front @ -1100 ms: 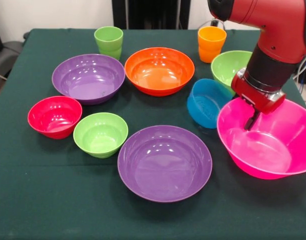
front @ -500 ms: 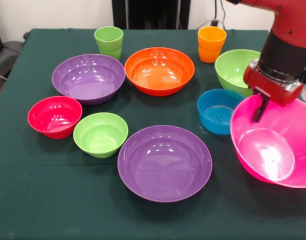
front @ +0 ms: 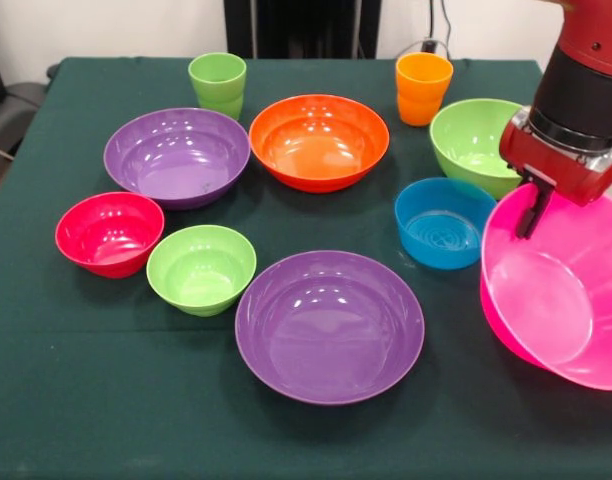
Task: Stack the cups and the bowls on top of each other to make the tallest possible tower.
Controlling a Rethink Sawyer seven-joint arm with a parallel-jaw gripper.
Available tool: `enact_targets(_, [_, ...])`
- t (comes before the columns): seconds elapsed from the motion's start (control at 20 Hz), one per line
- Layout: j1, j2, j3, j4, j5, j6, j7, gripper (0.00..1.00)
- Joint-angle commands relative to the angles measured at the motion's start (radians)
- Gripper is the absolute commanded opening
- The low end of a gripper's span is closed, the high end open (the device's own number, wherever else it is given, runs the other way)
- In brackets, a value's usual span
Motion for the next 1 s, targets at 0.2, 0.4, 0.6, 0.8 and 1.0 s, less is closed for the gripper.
enact_targets(0.2, [-0.009,0.038,0.144,0.056,-0.034,-0.015,0.040,0.00])
enact_targets(0.4, [-0.008,0.024,0.145,0.075,-0.039,-0.021,0.034,0.00])
enact_targets(0.6, [0.016,0.011,0.117,0.093,-0.040,-0.026,0.064,0.00])
enact_targets(0.8, [0.037,-0.002,0.093,0.106,-0.042,-0.019,0.087,0.00])
enact_targets(1.0, [0.057,-0.015,0.073,0.122,-0.043,-0.022,0.104,0.00])
